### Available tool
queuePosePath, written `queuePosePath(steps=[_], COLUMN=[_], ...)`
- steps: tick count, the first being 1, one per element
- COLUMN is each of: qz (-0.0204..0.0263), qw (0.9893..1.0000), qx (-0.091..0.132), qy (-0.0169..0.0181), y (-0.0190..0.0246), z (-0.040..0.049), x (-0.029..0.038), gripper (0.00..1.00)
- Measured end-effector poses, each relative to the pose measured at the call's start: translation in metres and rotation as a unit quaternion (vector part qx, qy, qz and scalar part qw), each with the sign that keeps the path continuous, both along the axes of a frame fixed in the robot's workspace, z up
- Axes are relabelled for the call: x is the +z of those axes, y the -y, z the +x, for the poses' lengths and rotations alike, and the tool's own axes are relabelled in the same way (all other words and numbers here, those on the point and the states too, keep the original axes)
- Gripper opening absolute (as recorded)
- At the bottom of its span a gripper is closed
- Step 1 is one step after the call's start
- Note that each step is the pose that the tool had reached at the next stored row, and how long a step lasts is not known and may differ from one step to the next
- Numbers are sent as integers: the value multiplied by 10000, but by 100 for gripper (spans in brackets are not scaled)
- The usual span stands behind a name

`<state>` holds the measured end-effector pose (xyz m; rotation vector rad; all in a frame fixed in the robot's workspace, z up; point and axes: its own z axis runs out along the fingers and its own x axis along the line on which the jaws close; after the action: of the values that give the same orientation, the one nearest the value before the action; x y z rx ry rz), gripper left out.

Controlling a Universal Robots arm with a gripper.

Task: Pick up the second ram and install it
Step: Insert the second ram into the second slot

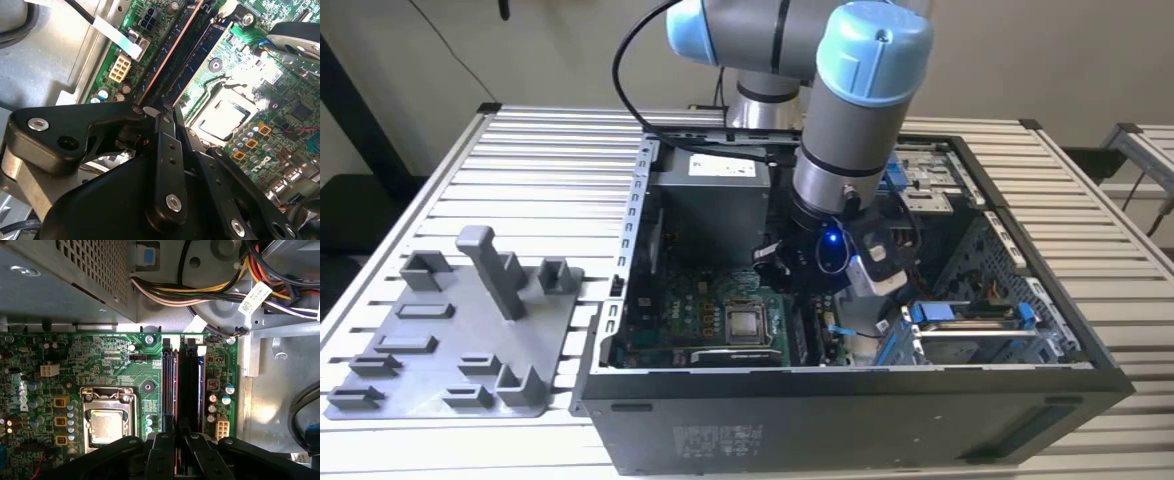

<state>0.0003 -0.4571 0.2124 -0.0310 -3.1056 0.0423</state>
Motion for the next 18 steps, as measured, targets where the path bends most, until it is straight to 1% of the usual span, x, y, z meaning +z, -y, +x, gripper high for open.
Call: queuePosePath(steps=[1,2,5,6,7,13,14,18], qz=[-1,-1,-1,-1,-2,-2,-3,0], qw=[10000,10000,10000,10000,10000,10000,10000,10000], qx=[0,0,0,0,0,0,0,0], qy=[0,1,1,1,0,1,0,1], y=[0,0,0,1,1,1,1,0], z=[0,0,0,0,0,0,0,0], x=[0,0,2,17,50,321,352,362], gripper=[16,22,22,22,22,22,22,22])
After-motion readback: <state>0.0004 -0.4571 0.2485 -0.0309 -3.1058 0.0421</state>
